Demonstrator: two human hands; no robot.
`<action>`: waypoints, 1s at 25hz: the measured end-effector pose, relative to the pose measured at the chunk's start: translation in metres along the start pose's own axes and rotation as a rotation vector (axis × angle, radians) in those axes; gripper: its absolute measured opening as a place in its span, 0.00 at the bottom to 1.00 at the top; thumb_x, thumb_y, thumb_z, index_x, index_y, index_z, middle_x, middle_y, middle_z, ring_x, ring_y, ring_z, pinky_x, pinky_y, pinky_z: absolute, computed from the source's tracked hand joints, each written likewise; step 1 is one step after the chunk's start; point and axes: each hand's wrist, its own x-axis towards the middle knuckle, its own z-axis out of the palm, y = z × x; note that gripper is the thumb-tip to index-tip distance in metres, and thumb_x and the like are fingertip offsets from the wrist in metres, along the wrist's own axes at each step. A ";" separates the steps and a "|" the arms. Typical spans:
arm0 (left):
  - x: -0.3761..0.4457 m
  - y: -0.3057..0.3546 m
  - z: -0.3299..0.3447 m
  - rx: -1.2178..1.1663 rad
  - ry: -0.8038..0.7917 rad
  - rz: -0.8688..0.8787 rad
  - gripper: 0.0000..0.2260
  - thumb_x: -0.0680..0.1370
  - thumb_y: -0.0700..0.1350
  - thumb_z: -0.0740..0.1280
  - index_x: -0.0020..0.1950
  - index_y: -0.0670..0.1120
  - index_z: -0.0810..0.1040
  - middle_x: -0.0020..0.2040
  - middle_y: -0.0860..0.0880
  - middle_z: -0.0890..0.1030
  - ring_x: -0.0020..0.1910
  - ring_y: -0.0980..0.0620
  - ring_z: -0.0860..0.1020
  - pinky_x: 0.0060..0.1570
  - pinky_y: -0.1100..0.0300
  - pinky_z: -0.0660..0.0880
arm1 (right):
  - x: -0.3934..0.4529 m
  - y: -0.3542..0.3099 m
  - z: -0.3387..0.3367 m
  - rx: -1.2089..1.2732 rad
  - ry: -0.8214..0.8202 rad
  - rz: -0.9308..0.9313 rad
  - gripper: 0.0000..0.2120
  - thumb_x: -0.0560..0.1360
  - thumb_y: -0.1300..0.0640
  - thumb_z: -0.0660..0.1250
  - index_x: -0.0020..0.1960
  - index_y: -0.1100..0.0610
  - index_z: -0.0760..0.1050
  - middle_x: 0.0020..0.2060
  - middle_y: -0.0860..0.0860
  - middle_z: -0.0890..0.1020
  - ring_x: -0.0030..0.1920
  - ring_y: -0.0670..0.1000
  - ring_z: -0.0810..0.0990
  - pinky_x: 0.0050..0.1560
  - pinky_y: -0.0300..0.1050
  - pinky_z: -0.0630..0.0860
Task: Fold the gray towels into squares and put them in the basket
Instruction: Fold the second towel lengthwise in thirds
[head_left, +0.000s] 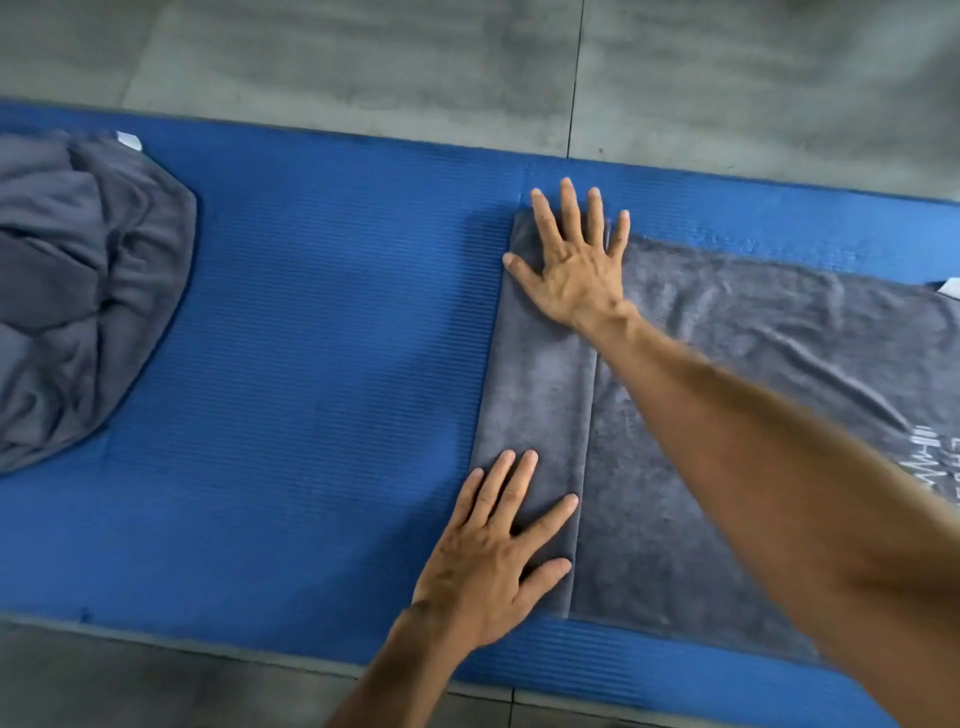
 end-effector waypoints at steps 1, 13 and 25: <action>0.002 0.000 -0.005 -0.114 0.073 -0.059 0.21 0.82 0.59 0.55 0.73 0.56 0.68 0.78 0.45 0.61 0.76 0.45 0.60 0.72 0.49 0.57 | -0.015 -0.006 -0.004 0.007 0.139 -0.003 0.30 0.79 0.38 0.55 0.75 0.54 0.63 0.74 0.59 0.65 0.73 0.65 0.63 0.71 0.65 0.56; 0.033 -0.002 -0.041 -0.612 0.129 -0.867 0.10 0.73 0.52 0.71 0.42 0.47 0.77 0.38 0.50 0.83 0.44 0.45 0.81 0.42 0.54 0.73 | -0.140 -0.062 0.002 0.210 -0.090 0.139 0.18 0.77 0.44 0.63 0.47 0.59 0.78 0.44 0.54 0.83 0.45 0.57 0.82 0.38 0.45 0.70; 0.043 0.096 -0.076 -0.560 0.184 -0.423 0.15 0.71 0.42 0.68 0.50 0.53 0.66 0.47 0.56 0.75 0.43 0.52 0.75 0.41 0.58 0.66 | -0.182 0.047 -0.020 1.428 0.150 0.523 0.20 0.74 0.62 0.64 0.27 0.53 0.60 0.25 0.47 0.64 0.29 0.47 0.62 0.31 0.46 0.61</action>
